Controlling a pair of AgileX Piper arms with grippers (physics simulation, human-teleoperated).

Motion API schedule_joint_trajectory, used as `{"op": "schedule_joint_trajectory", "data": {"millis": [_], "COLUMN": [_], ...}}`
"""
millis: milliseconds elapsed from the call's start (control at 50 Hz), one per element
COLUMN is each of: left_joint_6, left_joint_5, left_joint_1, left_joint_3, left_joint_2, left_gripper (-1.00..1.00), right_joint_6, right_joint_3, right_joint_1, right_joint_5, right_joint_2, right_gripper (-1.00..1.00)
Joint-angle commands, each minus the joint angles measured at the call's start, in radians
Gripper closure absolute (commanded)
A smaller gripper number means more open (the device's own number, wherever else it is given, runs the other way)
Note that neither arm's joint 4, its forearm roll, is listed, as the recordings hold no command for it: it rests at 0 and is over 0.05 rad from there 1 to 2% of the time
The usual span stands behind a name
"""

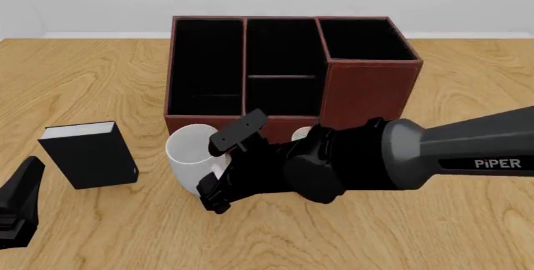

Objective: Pick up the white mug and place it to the right of the caddy.

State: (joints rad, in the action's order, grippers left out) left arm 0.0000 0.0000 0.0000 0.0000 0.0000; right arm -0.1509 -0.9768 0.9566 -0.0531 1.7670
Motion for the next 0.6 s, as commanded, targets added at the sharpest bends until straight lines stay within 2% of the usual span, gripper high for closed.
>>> {"op": "schedule_joint_trajectory", "data": {"millis": [20, 600], "left_joint_6": [0.0, 0.0], "left_joint_5": [0.0, 0.0], "left_joint_1": [0.0, 0.0], "left_joint_3": [0.0, 0.0], "left_joint_2": [0.0, 0.0], "left_gripper": [-1.0, -1.0], "right_joint_6": [-0.015, -0.026], "right_joint_3": [0.004, -0.011], "right_joint_1": [0.003, 0.004], "right_joint_5": [0.017, 0.033], "right_joint_2": [0.022, 0.086], "right_gripper": [-1.0, -1.0]}}
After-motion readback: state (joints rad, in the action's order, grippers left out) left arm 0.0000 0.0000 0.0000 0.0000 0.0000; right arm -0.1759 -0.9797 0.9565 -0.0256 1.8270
